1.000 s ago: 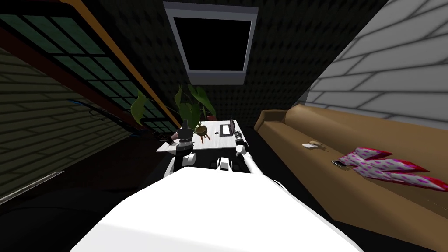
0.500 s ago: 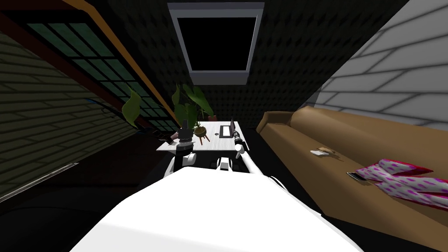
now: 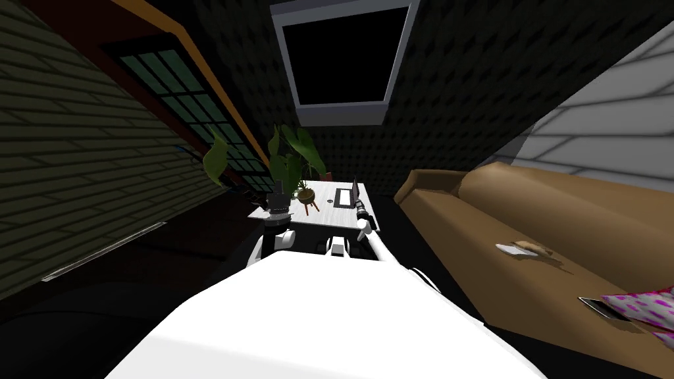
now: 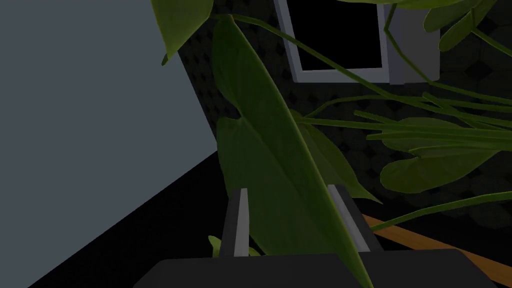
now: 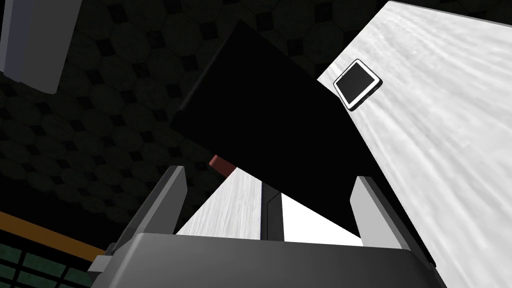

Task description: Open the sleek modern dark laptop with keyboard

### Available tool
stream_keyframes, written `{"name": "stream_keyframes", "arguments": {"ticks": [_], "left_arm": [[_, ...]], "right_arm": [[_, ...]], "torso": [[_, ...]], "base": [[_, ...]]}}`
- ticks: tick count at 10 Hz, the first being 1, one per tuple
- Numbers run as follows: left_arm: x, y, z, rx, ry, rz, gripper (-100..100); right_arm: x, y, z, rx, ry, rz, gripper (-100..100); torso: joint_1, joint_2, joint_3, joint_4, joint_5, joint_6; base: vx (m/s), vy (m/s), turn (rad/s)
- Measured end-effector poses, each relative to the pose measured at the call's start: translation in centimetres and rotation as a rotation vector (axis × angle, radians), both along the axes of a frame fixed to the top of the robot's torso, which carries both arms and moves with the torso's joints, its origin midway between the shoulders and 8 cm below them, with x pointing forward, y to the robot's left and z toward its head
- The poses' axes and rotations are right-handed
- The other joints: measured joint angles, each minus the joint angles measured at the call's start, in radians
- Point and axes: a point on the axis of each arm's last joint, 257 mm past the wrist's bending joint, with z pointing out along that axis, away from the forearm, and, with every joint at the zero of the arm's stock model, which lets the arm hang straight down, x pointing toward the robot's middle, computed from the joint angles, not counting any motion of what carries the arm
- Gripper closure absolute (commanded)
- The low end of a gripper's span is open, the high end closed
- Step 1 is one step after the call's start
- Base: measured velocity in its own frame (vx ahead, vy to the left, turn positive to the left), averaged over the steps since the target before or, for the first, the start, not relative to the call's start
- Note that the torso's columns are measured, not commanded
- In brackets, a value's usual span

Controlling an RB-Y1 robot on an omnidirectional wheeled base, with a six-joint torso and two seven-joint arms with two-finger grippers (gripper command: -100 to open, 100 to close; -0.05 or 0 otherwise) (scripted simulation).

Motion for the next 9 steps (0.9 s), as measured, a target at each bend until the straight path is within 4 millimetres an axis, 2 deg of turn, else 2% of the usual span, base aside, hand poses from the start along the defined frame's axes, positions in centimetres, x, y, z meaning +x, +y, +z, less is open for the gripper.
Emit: {"name": "stream_keyframes", "arguments": {"ticks": [1,2,3,4,5,6,7,8,9], "left_arm": [[0.0,0.0,0.0,0.0,0.0,0.0,0],[0.0,0.0,0.0,0.0,0.0,0.0,0],[0.0,0.0,0.0,0.0,0.0,0.0,0],[0.0,0.0,0.0,0.0,0.0,0.0,0],[0.0,0.0,0.0,0.0,0.0,0.0,0],[0.0,0.0,0.0,0.0,0.0,0.0,0],[0.0,0.0,0.0,0.0,0.0,0.0,0],[0.0,0.0,0.0,0.0,0.0,0.0,0],[0.0,0.0,0.0,0.0,0.0,0.0,0]], "right_arm": [[0.6,-1.5,0.1,0.013,0.001,-0.025,-100],[0.2,-3.7,-1.5,-0.004,0.025,-0.06,-100],[-0.3,-6.1,-2.1,0.004,0.034,-0.094,-100],[-0.4,-8.1,-1.8,0.016,0.032,-0.12,-100],[-0.4,-9.1,-1.8,0.019,0.031,-0.137,-100],[-1.0,-12.1,-2.8,0.001,0.048,-0.176,-100],[-1.7,-14.3,-3.4,0.008,0.056,-0.212,-100],[-2.1,-16.2,-2.7,0.023,0.047,-0.244,-100],[-3.3,-19.2,-4.3,-0.012,0.072,-0.28,-100]], "torso": [[-0.003,-0.005,-0.003,-0.001,-0.001,0.001],[-0.003,-0.005,-0.003,-0.002,-0.001,0.0],[-0.004,-0.006,-0.004,-0.002,-0.001,0.001],[-0.005,-0.009,-0.006,-0.003,-0.001,0.001],[-0.005,-0.01,-0.006,-0.003,-0.001,0.001],[-0.003,-0.006,-0.004,-0.002,-0.001,0.0],[-0.002,-0.004,-0.003,-0.001,-0.001,0.0],[-0.003,-0.005,-0.003,-0.002,-0.001,0.001],[-0.002,-0.004,-0.003,-0.002,-0.001,0.0]], "base": [[-0.096,0.034,0.365],[-0.09,0.033,0.375],[-0.033,0.018,0.203],[0.001,0.004,0.035],[-0.052,0.025,0.299],[-0.064,0.029,0.446],[-0.033,0.021,0.236],[-0.072,0.057,0.358],[-0.081,0.056,0.436]]}}
